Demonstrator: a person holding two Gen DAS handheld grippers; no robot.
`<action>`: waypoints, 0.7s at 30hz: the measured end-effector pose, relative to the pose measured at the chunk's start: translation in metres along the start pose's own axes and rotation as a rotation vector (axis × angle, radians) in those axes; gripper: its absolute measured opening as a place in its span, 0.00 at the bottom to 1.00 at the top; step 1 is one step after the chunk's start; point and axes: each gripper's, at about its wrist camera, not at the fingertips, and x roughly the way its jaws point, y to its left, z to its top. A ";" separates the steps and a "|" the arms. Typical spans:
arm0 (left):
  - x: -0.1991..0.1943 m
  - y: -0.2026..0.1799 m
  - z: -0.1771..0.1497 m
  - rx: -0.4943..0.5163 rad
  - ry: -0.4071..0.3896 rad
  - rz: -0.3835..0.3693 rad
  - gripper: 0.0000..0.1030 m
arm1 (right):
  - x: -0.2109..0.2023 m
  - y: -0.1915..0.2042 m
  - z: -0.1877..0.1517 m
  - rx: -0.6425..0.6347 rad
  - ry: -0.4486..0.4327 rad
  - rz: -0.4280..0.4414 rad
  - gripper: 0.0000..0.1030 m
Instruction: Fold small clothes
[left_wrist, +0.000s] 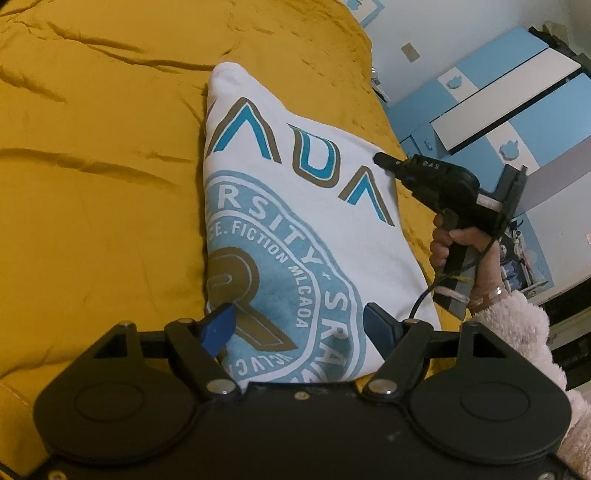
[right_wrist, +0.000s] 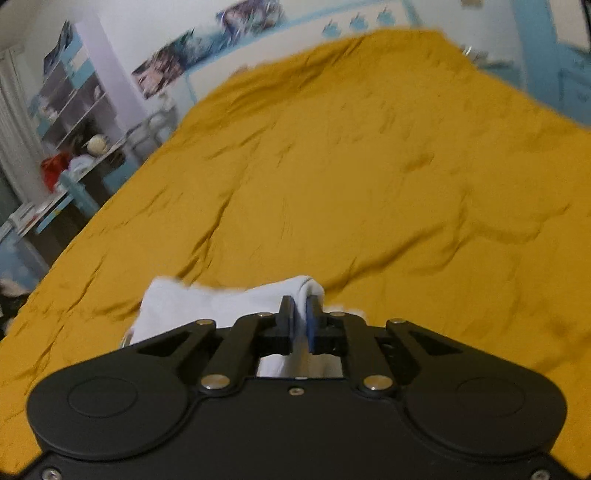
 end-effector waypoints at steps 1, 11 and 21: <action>0.001 -0.001 0.000 0.006 0.002 0.000 0.77 | 0.006 -0.005 0.000 0.021 0.023 0.004 0.06; -0.003 -0.013 0.001 0.048 -0.010 0.032 0.80 | -0.039 -0.016 -0.019 0.063 0.035 0.065 0.29; -0.038 0.003 -0.014 -0.056 -0.054 0.036 0.80 | -0.159 -0.003 -0.100 0.023 0.113 0.105 0.50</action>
